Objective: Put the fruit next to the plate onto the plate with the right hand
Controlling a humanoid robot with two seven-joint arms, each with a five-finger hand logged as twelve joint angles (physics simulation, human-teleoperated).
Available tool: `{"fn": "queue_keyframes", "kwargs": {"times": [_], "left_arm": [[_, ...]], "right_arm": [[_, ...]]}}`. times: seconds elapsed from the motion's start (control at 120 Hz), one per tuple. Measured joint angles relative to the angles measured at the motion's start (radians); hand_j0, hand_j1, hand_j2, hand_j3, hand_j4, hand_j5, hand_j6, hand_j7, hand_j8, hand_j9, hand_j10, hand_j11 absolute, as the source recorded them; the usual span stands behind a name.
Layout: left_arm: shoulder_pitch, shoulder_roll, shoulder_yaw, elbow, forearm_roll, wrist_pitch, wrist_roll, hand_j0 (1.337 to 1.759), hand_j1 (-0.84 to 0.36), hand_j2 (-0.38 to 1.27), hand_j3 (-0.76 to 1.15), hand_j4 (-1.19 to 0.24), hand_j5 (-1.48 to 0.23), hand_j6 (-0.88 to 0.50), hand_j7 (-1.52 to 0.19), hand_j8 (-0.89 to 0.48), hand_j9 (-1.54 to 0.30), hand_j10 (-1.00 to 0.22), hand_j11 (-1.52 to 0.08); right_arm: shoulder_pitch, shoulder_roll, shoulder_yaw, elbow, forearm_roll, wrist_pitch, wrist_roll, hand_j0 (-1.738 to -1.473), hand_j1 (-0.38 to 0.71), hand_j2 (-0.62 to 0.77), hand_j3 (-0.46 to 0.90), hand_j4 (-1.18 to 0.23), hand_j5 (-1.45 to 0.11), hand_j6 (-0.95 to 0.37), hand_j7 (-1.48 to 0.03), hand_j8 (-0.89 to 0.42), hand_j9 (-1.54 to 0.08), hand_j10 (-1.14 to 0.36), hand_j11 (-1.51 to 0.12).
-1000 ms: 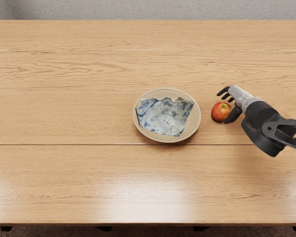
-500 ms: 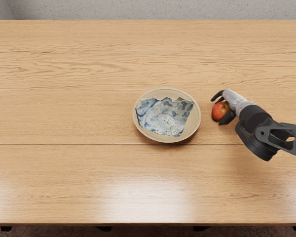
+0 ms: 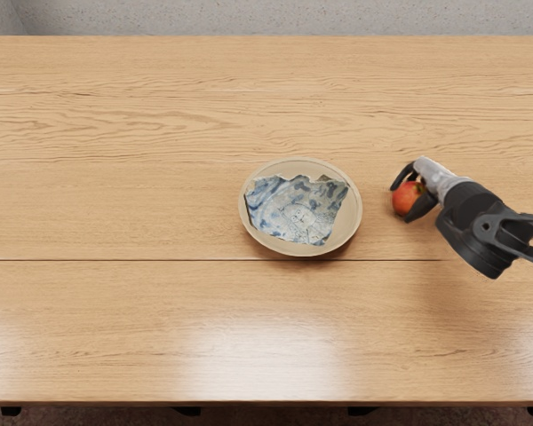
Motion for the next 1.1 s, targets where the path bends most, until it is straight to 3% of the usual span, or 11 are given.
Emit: {"fn": "queue_keyframes", "kwargs": {"times": [0.183, 0.417, 0.5, 0.658, 0.867, 1.1], "left_arm": [[0.000, 0.000, 0.000, 0.000, 0.000, 0.000, 0.000, 1.658, 0.07, 0.05, 0.00, -0.23, -0.30, -0.23, -0.30, -0.23, -0.30, -0.23, -0.30], [0.000, 0.000, 0.000, 0.000, 0.000, 0.000, 0.000, 1.658, 0.07, 0.05, 0.00, -0.23, -0.30, -0.23, -0.30, -0.23, -0.30, -0.23, -0.30], [0.000, 0.000, 0.000, 0.000, 0.000, 0.000, 0.000, 1.658, 0.07, 0.05, 0.00, -0.23, -0.30, -0.23, -0.30, -0.23, -0.30, -0.23, -0.30], [0.000, 0.000, 0.000, 0.000, 0.000, 0.000, 0.000, 1.658, 0.07, 0.05, 0.00, -0.23, -0.30, -0.23, -0.30, -0.23, -0.30, -0.23, -0.30], [0.000, 0.000, 0.000, 0.000, 0.000, 0.000, 0.000, 1.658, 0.07, 0.05, 0.00, -0.23, -0.30, -0.23, -0.30, -0.23, -0.30, -0.23, -0.30], [0.000, 0.000, 0.000, 0.000, 0.000, 0.000, 0.000, 1.658, 0.07, 0.05, 0.00, -0.23, -0.30, -0.23, -0.30, -0.23, -0.30, -0.23, -0.30]], "right_arm": [[0.074, -0.053, 0.013, 0.001, 0.153, 0.141, 0.001, -1.653, 0.25, 0.20, 0.00, -0.66, -0.88, -0.42, -0.87, -0.40, -0.88, -0.65, -0.88], [0.112, -0.155, 0.144, 0.003, 0.358, 0.433, -0.008, -1.653, 0.25, 0.20, 0.00, -0.68, -0.91, -0.41, -0.89, -0.38, -0.90, -0.64, -0.90], [0.114, -0.174, 0.200, 0.006, 0.428, 0.514, -0.022, -1.652, 0.29, 0.26, 0.00, -0.73, -1.00, -0.37, -0.97, -0.36, -0.99, -0.63, -0.99], [0.116, -0.181, 0.290, 0.014, 0.513, 0.627, -0.032, -1.649, 0.30, 0.23, 0.00, -0.66, -1.11, -0.32, -1.06, -0.29, -1.11, -0.59, -1.10], [0.117, -0.079, 0.355, 0.013, 0.541, 0.679, -0.035, -1.647, 0.32, 0.26, 0.00, -0.62, -1.17, -0.29, -1.09, -0.25, -1.17, -0.57, -1.15], [0.109, 0.092, 0.361, -0.002, 0.293, 0.614, -0.036, -1.648, 0.31, 0.30, 0.00, -0.60, -1.21, -0.28, -1.11, -0.24, -1.20, -0.57, -1.18]]}}
